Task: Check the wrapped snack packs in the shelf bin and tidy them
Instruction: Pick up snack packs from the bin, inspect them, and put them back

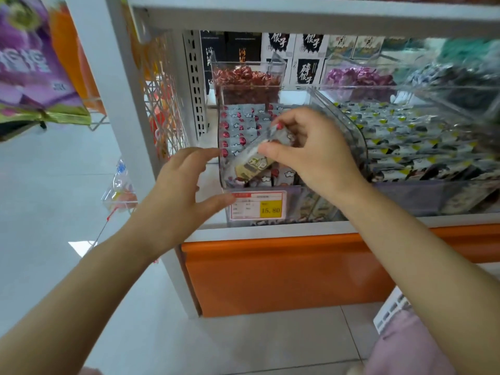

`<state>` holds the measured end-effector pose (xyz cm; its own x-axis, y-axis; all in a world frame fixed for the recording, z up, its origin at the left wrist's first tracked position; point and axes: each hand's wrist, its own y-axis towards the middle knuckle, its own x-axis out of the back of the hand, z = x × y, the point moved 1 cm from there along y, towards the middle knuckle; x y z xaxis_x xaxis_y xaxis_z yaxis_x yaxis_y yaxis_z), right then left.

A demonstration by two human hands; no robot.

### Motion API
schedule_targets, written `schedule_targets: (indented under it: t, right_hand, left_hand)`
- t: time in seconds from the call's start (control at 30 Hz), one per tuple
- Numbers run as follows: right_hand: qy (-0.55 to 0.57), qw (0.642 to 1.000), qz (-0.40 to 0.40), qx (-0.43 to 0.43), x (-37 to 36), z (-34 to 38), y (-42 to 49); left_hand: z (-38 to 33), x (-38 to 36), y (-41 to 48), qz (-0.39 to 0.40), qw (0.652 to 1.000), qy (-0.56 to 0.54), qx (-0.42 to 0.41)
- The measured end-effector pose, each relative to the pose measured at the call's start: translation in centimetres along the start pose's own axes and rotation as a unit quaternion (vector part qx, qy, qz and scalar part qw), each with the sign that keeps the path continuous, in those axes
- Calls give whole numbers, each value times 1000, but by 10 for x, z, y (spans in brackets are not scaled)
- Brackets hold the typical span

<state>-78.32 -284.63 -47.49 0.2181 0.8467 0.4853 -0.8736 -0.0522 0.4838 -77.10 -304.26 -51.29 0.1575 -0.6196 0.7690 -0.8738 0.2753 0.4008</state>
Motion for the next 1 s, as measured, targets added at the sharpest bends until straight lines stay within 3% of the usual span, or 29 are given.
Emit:
schedule_targets:
  t: [0.17,0.47,0.63,0.8,1.0]
  right_hand:
    - [-128,987,61,71,-12,13,18]
    - [-175,979,81,66,-28,6,12]
    - [-285,948,82,119,-37,-1,9]
    - [-312,920,175,159,-36,-7,4]
    - [-204,973,51,96,-23,-8,25]
  left_hand:
    - [1,0,-2,6,1000,23,-19]
    - [1,-2,0,4,1000,17,-17]
    - [0,0,4,-9,999,17,-30]
    - [0,-1,2,-20,999,25,-36]
    - [-4,2,3,-18,999,27,-31]
